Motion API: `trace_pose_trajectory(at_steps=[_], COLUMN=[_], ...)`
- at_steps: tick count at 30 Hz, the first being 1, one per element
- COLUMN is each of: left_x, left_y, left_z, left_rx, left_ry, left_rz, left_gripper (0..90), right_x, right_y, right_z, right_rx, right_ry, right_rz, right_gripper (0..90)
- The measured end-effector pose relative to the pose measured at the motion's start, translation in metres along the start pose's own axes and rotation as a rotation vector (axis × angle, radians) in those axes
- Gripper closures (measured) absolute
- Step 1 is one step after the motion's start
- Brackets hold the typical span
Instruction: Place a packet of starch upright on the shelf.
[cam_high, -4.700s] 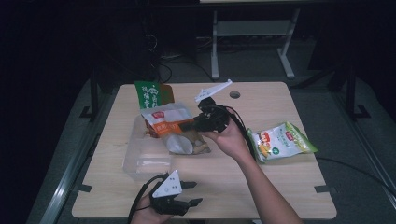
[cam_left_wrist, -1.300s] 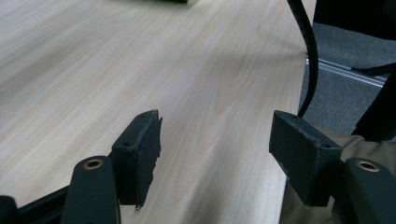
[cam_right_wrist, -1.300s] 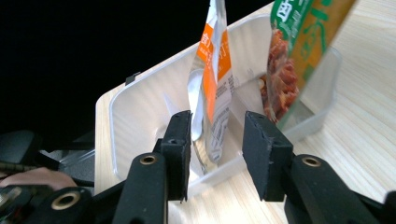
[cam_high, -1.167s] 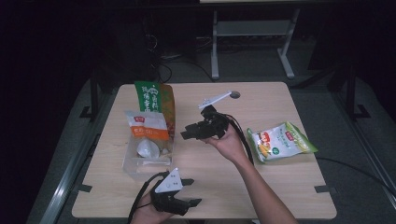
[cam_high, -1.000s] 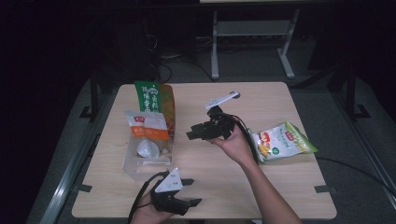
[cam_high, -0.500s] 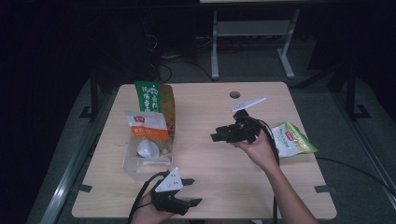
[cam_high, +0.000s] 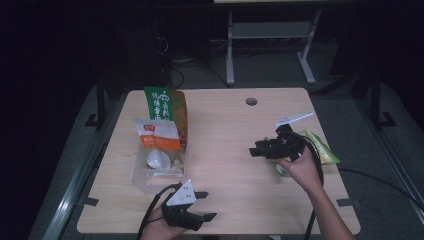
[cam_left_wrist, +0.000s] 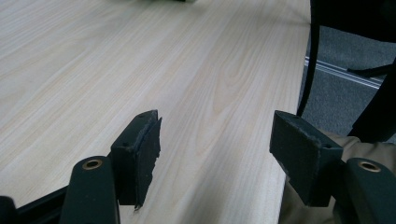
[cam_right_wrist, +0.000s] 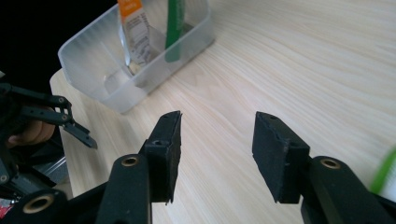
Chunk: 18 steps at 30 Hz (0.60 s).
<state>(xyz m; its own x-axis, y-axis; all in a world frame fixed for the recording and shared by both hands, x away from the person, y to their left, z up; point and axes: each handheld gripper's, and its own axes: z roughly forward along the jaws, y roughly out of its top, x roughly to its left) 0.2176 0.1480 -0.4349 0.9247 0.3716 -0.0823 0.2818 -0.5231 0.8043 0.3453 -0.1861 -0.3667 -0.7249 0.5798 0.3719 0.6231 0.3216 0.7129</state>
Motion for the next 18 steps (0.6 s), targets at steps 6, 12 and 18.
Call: trace_pose_trajectory(at_steps=[6, 12, 18], left_x=[0.0, 0.0, -0.001], left_y=[0.0, 0.0, 0.0], left_z=[0.0, 0.0, 0.002], left_rx=[0.002, 0.003, 0.004], left_ry=[0.001, 0.001, 0.002], left_rz=[0.0, 0.002, 0.0], left_gripper=[32.8, 32.8, 32.6], right_x=[-0.008, -0.018, -0.028], right_y=[-0.015, -0.032, -0.05], right_z=[-0.019, -0.035, -0.046], right_rx=[0.0, 0.005, 0.002], right_ry=[-0.043, -0.091, -0.12], right_rz=[0.017, 0.055, 0.101], right_gripper=[51.1, 51.1, 51.1])
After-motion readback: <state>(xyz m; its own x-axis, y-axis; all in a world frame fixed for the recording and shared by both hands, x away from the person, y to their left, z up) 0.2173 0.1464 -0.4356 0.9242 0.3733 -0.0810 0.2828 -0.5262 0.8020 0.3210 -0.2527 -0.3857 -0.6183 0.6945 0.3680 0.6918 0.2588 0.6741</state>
